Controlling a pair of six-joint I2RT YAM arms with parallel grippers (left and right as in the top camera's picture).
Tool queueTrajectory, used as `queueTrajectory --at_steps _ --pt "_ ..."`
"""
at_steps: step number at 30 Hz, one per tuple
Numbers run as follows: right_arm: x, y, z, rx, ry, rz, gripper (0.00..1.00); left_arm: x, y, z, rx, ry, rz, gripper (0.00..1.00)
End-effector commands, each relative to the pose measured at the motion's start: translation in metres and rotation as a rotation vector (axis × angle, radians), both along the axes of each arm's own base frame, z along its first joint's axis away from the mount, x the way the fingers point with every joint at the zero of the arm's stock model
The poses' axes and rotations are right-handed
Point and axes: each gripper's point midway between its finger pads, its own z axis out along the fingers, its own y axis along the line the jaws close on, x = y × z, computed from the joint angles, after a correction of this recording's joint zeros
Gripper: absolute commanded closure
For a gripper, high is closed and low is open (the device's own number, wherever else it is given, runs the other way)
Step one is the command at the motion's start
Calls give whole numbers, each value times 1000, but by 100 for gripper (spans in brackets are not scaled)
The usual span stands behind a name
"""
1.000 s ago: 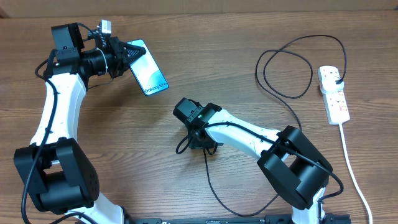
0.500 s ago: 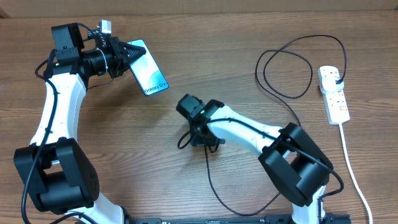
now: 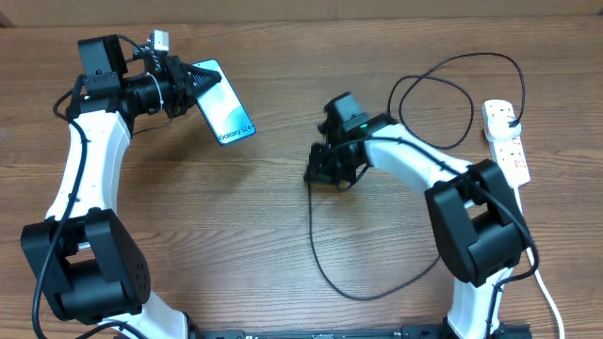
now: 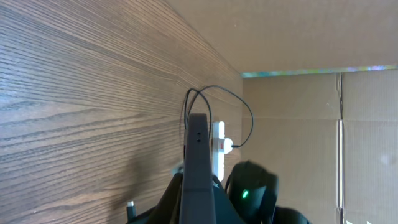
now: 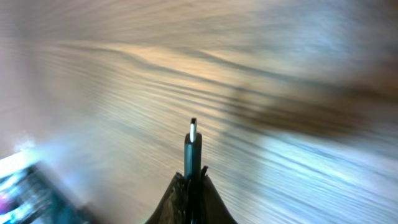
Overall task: Plug charger to phone and switch on socket
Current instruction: 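Lift the plug with the right gripper toward the phone's bottom port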
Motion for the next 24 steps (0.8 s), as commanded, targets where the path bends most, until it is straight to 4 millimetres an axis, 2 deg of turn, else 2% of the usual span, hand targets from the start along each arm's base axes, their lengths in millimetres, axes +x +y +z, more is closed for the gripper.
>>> queueTrajectory --at_steps 1,4,7,15,24 --pt "-9 31 55 390 -19 187 96 -6 -3 20 -43 -28 -21 96" --pt "-9 42 92 606 -93 290 96 -5 -3 21 -53 -17 -13 96" --pt "-11 47 118 743 -157 376 96 -5 -7 30 -83 -44 -38 96" --pt "-18 48 141 863 -187 460 96 0 -13 64 -186 -121 -88 96" --pt "-13 50 152 883 -180 462 96 8 -12 88 -229 -171 -78 96"
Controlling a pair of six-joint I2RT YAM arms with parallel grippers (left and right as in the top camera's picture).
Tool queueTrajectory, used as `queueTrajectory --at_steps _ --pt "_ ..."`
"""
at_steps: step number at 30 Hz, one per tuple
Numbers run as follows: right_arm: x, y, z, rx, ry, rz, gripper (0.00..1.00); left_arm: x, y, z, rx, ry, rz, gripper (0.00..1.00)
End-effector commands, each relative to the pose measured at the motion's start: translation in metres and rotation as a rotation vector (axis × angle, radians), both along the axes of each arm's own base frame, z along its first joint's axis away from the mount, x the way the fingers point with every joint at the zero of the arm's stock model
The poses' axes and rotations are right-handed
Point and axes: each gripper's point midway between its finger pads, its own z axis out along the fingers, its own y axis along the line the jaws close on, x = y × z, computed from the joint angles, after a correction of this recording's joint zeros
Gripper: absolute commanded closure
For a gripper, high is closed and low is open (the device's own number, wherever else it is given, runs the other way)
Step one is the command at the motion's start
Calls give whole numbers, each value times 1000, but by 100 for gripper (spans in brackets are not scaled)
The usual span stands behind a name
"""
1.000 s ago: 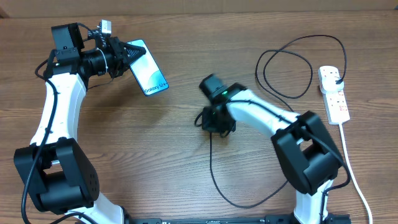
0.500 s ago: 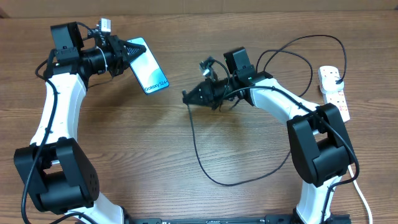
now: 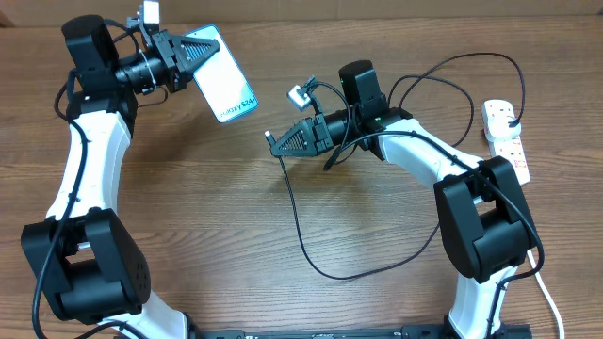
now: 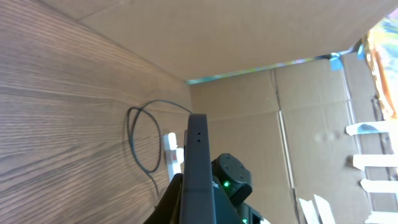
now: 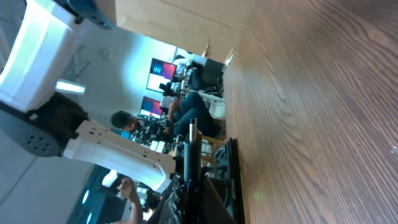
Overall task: Plug charger to phone and switch on socket
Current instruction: 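Lift the plug with the right gripper toward the phone's bottom port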
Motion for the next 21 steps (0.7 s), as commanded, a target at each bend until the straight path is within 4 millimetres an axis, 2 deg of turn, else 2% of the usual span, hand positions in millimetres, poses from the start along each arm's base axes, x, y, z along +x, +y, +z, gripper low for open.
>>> queueTrajectory --at_steps 1,14,21 --pt "1 1 10 12 40 23 96 -9 -2 23 -51 10 -23 96" --pt "19 9 66 84 -30 -16 96 1 2 43 -80 -35 17 96" --pt "21 10 84 111 -32 -40 96 3 2 52 -95 -56 24 96"
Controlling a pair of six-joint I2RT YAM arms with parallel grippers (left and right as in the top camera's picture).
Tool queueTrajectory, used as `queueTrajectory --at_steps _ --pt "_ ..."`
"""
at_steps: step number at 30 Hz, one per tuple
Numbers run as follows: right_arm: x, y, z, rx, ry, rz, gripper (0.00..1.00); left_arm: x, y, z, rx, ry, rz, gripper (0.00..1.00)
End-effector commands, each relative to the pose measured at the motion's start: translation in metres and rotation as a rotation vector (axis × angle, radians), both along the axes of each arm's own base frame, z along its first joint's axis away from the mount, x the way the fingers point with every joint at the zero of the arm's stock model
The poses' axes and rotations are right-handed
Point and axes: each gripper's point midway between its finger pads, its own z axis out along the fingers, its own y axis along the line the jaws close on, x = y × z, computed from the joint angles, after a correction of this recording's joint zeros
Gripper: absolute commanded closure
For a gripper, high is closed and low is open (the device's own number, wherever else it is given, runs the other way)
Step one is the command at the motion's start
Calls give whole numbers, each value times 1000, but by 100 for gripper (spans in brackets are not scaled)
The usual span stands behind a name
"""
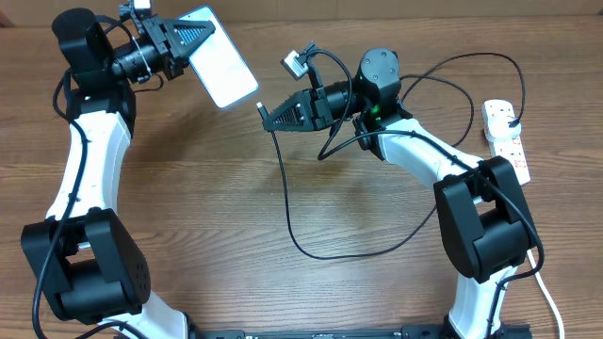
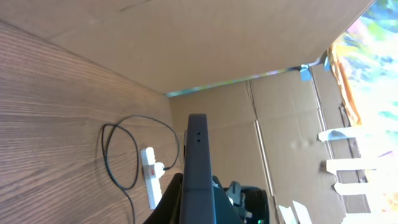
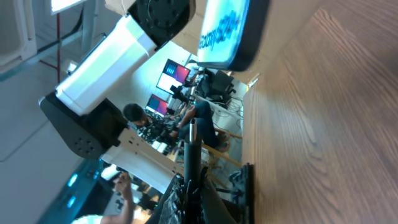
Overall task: Plug charger to phone and switch on socket
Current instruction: 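Lift the plug with the right gripper toward the phone's bottom port, then push the plug into the phone's bottom port with the right gripper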
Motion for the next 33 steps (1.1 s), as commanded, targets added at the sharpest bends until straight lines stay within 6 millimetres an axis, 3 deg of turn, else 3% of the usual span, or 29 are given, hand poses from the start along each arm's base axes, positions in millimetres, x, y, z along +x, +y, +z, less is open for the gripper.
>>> queueTrajectory --at_steps 1,17,33 --pt "5 3 7 -18 99 -22 96 -6 0 19 -22 -4 3 96" --pt "-2 16 9 -19 132 -18 96 -7 -15 19 -25 3 -22 96" --pt "-1 17 11 -6 113 -26 96 -10 -17 18 -8 -22 -41 96"
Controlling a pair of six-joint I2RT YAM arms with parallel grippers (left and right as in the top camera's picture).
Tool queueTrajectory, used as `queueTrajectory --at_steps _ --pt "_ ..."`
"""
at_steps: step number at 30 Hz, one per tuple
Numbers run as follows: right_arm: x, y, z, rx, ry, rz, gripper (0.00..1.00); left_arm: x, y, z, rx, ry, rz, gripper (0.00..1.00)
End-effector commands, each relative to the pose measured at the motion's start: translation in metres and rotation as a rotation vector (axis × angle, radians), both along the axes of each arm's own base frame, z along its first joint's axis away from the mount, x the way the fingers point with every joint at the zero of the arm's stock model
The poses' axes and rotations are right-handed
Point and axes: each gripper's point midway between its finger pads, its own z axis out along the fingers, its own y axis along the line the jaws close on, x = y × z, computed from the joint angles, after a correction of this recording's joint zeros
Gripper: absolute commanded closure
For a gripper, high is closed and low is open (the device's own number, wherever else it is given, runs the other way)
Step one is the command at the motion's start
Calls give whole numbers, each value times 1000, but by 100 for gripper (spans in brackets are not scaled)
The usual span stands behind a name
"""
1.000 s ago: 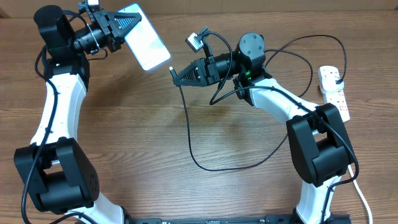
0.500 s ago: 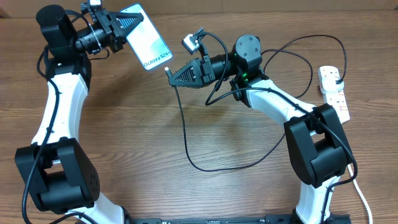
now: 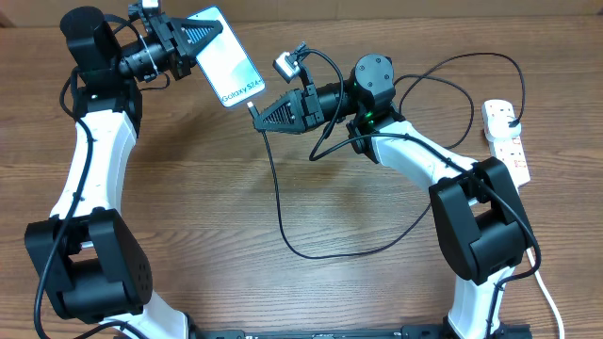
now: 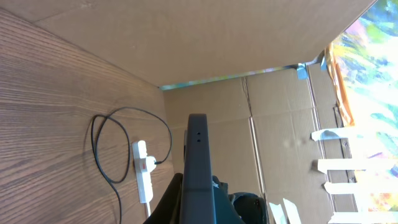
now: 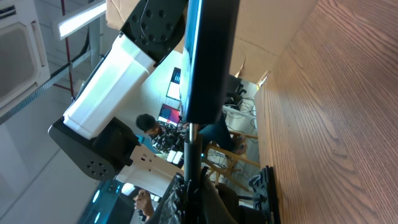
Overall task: Plug charger to phone and switch on socket
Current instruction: 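Push the plug into the phone's bottom port with the right gripper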
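My left gripper (image 3: 200, 40) is shut on the phone (image 3: 229, 58) and holds it in the air at the upper left, screen up. In the left wrist view the phone (image 4: 198, 155) shows edge-on between the fingers of the left gripper (image 4: 198, 190). My right gripper (image 3: 263, 117) is shut on the black charger plug (image 3: 252, 107). In the right wrist view the plug (image 5: 193, 146) rises from the right gripper (image 5: 193, 182), and its tip meets the bottom edge of the phone (image 5: 211, 62). How deep it sits cannot be told. The white power strip (image 3: 505, 139) lies at the far right.
The black charger cable (image 3: 283, 202) hangs from the plug, loops over the wooden table (image 3: 188, 207) and runs to the power strip, also seen in the left wrist view (image 4: 142, 179). Cardboard walls stand behind the table.
The right gripper has moved left and slightly up, so the plug tip now touches the phone's bottom edge, where a gap showed before. The phone has shifted a little towards the plug.
First the right gripper held the plug low over the table's middle while the left held the phone raised at the left. Then both were lifted, with the plug pointing left. The gap narrowed, and now the plug meets the phone's bottom edge.
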Motion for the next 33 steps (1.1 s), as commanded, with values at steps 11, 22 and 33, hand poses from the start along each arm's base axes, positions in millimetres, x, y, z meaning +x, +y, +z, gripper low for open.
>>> queueTrajectory --at_steps 11,22,33 --pt "4 3 5 14 -12 -20 96 -9 -11 17 22 -74 -32 96" --pt "5 3 5 16 -11 -26 96 -13 -12 18 19 -74 -55 96" --pt "7 4 6 19 -9 -38 96 -17 -15 18 15 -73 -81 96"
